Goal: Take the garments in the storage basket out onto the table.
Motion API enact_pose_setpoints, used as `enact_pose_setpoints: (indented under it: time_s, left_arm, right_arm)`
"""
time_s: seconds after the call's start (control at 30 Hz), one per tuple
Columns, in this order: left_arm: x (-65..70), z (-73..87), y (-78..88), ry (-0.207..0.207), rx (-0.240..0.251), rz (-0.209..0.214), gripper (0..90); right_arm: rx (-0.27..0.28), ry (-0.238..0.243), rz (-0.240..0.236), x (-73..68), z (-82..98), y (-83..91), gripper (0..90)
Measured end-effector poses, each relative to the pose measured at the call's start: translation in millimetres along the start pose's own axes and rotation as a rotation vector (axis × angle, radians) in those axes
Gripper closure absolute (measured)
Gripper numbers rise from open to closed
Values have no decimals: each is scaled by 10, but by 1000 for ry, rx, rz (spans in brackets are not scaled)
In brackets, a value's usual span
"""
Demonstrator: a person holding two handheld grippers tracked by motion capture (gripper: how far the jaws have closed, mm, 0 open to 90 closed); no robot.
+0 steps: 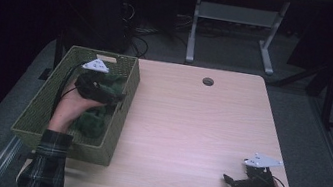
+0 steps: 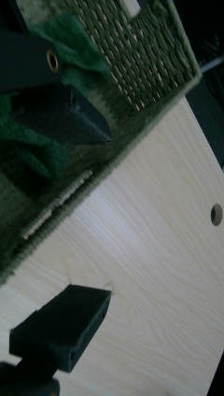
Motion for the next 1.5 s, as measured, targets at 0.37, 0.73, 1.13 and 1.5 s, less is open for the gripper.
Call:
enact_pose_setpoints:
  time_s: [0.37, 0.73, 1.13, 1.5]
  left_arm:
    - [-250, 211, 78, 34, -44, -50, 303]
    - [-454, 453, 26, 74, -106, -82, 397]
    - [-580, 708, -76, 107, -191, -105, 413]
    - [-639, 880, -168, 116, -271, -134, 448]
  right_arm:
    - [0, -1, 0, -1, 0, 0, 15]
    - [0, 0, 0, 0, 0, 0, 15]
    - [0, 0, 0, 0, 0, 0, 15]
    - [0, 0, 0, 1, 0, 0, 15]
Point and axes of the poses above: each handheld gripper's, and its own axes: y roughly backward along the jaws, z roughly out of its underside, x roughly to its right, the point moved 10 cm from there along -y, roughly forward along the jaws, and after that the axes turned 3 degrees about -z, right-handed, at the moved point
